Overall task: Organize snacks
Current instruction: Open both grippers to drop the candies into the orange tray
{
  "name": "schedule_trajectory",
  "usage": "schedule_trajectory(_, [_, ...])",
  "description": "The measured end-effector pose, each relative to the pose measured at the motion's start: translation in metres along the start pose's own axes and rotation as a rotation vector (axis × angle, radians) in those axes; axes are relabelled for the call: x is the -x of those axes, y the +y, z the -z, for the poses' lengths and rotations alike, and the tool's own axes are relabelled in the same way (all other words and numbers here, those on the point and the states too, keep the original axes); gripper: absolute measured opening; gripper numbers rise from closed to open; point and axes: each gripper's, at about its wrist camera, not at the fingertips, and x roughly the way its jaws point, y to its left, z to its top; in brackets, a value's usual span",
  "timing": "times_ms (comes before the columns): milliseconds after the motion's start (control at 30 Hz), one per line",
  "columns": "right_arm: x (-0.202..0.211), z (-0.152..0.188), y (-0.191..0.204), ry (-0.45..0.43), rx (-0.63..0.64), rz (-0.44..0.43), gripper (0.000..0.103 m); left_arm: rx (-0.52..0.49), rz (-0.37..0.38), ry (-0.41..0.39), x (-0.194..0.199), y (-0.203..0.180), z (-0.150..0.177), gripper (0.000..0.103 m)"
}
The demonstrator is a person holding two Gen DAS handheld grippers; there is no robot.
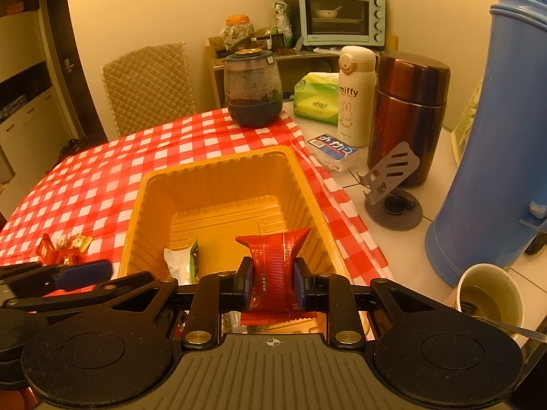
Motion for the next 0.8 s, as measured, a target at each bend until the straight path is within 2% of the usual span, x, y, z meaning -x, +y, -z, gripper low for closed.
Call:
schedule_trajectory(233, [-0.001,-0.002,0.007,0.0,0.007,-0.016,0.025,0.041,-0.067,0.016,0.013,0.028,0.014,0.047])
schedule_trajectory(300, [-0.002,-0.002,0.011,0.001,0.011,-0.024,0.025,0.05,-0.075,0.017,0.016,0.033,0.017,0.051])
schedule_trajectory(433, [-0.006,-0.004,0.015,0.009,0.004,-0.05,0.025,0.064,-0.088,0.017,0.02,0.039,0.02,0.053])
schedule_trajectory(500, [-0.008,-0.004,0.016,0.007,-0.002,-0.078,0.025,0.073,-0.095,0.014,0.022,0.042,0.022,0.06])
schedule_trajectory(533, [-0.01,-0.005,0.017,0.012,-0.001,-0.088,0.028,0.077,-0.099,0.013,0.023,0.044,0.022,0.062])
schedule_trajectory(633, [-0.01,-0.004,0.019,0.013,0.001,-0.082,0.059,0.083,-0.104,0.01,0.028,0.047,0.025,0.065])
schedule_trajectory(800, [-0.003,-0.002,0.024,0.016,0.003,-0.073,0.06,0.084,-0.117,0.008,0.04,0.053,0.033,0.072])
